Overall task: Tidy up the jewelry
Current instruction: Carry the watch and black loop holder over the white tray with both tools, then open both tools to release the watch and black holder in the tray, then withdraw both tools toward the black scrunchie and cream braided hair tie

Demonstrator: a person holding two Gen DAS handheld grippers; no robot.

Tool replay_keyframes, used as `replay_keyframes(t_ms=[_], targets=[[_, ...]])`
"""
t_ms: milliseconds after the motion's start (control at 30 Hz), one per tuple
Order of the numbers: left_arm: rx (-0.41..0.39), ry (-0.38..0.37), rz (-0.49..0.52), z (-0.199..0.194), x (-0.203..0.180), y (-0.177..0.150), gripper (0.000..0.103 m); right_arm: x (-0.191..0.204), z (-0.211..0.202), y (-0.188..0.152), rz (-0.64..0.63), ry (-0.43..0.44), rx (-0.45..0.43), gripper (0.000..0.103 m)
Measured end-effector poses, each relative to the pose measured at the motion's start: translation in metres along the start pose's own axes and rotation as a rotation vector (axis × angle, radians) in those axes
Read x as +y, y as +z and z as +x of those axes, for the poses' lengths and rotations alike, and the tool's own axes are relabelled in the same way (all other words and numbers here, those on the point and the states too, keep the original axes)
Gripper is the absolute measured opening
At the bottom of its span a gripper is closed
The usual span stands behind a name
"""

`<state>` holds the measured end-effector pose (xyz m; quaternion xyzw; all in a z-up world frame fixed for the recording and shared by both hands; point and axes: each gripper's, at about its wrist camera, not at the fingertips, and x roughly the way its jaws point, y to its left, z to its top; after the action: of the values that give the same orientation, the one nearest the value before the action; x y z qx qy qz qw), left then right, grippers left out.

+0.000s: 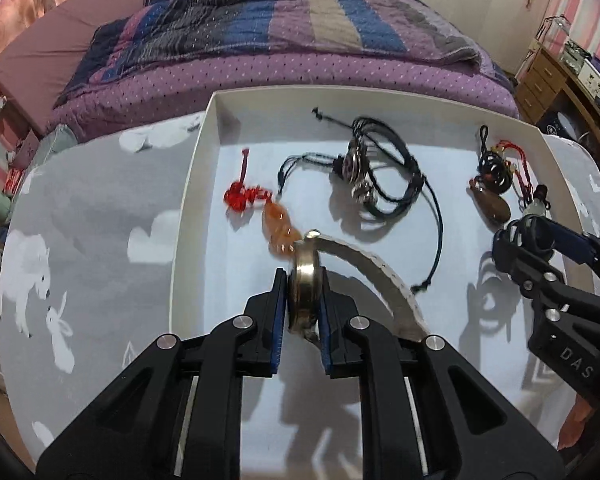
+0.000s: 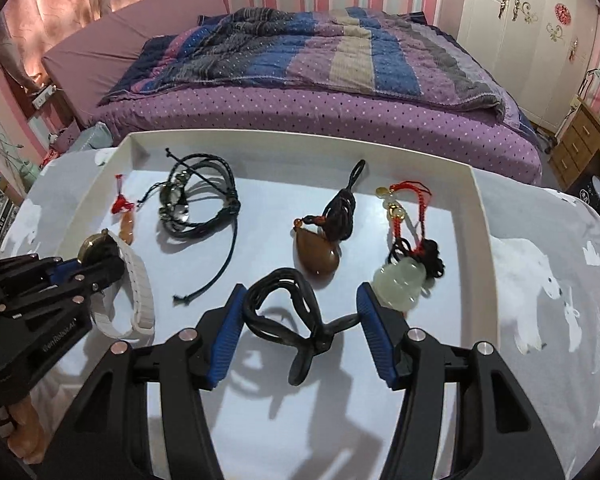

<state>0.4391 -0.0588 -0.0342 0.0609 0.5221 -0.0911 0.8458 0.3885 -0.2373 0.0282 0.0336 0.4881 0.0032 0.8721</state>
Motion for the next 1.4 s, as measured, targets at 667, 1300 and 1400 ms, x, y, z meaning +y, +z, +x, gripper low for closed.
replay_keyframes(t_ms=[667, 1300, 1400], targets=[[-0.077, 0.025, 0.012, -0.019, -0.005, 0.003, 0.041, -0.011, 0.0, -0.001, 0.016, -0.028, -0.002, 0.068], [-0.286, 0.051, 0.012, -0.172, -0.022, -0.064, 0.098, -0.037, -0.154, -0.037, 0.011, -0.054, -0.191, 0.073], [-0.303, 0.048, 0.029, -0.197, -0.034, -0.087, 0.1, -0.045, -0.179, -0.055, 0.014, -0.07, -0.209, 0.074]])
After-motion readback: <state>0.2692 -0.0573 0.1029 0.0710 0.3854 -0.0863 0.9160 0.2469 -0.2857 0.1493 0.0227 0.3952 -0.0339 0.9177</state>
